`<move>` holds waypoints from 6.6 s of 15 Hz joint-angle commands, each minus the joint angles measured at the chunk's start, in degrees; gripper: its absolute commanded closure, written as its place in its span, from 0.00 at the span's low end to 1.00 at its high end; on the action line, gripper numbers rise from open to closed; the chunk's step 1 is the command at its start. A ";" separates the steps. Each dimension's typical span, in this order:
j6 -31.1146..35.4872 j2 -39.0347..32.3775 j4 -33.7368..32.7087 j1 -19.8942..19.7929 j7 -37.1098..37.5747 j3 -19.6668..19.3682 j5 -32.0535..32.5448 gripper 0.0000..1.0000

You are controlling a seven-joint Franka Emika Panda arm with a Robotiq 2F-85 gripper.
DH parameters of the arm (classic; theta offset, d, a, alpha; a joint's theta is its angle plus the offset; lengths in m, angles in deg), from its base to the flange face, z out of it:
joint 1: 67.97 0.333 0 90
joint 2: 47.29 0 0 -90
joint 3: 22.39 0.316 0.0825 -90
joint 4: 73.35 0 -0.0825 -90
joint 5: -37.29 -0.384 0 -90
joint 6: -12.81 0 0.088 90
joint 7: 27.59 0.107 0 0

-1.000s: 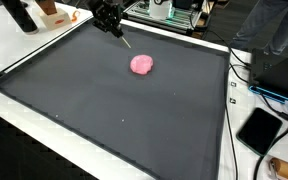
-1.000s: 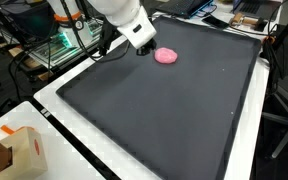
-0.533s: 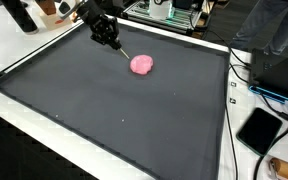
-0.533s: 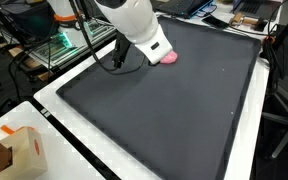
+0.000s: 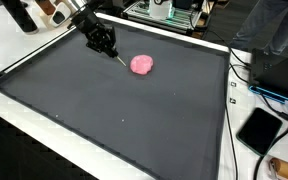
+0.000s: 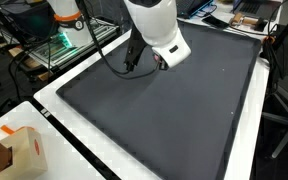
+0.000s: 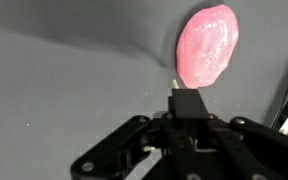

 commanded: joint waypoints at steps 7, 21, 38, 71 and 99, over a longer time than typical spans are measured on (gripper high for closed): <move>-2.15 -1.54 -7.41 2.83 16.73 3.67 17.52 0.97; -6.51 -3.54 -14.59 14.25 36.60 6.46 40.41 0.97; -2.54 -1.87 -9.67 28.70 63.98 6.23 61.22 0.97; -4.09 14.89 11.03 26.97 82.58 10.87 65.36 0.97; -11.61 31.14 7.32 16.68 39.78 10.04 41.68 0.87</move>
